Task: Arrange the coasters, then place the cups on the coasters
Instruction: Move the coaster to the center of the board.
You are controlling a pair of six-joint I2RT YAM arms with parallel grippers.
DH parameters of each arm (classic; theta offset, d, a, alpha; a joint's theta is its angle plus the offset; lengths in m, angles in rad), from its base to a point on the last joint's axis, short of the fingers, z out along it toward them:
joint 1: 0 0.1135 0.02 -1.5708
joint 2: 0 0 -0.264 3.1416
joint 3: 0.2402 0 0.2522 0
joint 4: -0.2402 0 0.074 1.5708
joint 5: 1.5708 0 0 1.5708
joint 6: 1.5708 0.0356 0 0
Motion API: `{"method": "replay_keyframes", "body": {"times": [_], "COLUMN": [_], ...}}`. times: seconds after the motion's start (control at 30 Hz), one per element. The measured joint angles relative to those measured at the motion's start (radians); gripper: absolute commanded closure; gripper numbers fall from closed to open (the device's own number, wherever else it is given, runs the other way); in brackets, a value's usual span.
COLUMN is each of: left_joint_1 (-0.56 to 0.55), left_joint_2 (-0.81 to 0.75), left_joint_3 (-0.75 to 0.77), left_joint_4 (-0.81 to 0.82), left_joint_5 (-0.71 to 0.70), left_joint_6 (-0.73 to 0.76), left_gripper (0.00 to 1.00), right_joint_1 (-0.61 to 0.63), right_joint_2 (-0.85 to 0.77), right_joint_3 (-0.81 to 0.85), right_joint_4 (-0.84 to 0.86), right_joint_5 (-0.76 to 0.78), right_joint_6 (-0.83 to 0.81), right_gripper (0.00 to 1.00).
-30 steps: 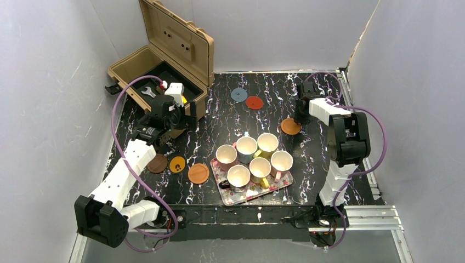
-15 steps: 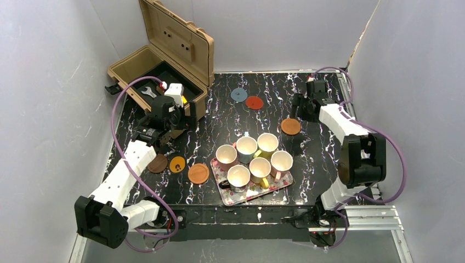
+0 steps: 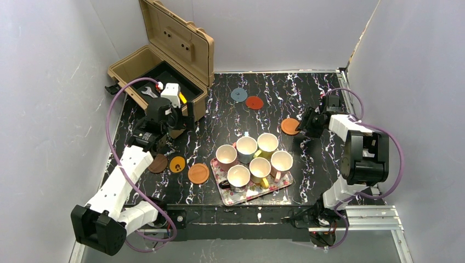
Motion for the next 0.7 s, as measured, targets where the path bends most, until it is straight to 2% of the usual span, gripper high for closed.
{"method": "replay_keyframes", "body": {"times": [0.23, 0.7], "left_joint_1": [0.000, 0.000], "left_joint_2": [-0.014, 0.002], "left_joint_3": [-0.001, -0.005], "left_joint_4": [0.003, 0.007], "left_joint_5": [-0.017, -0.039], "left_joint_6": [0.010, 0.017], "left_gripper": [0.04, 0.03], "right_joint_1": [-0.039, 0.002], "right_joint_2": [0.073, 0.152], "right_joint_3": [0.000, 0.042], "right_joint_4": [0.051, 0.163], "right_joint_5": [-0.021, -0.091], "right_joint_6": [0.010, 0.080], "right_gripper": [0.45, 0.51]}}
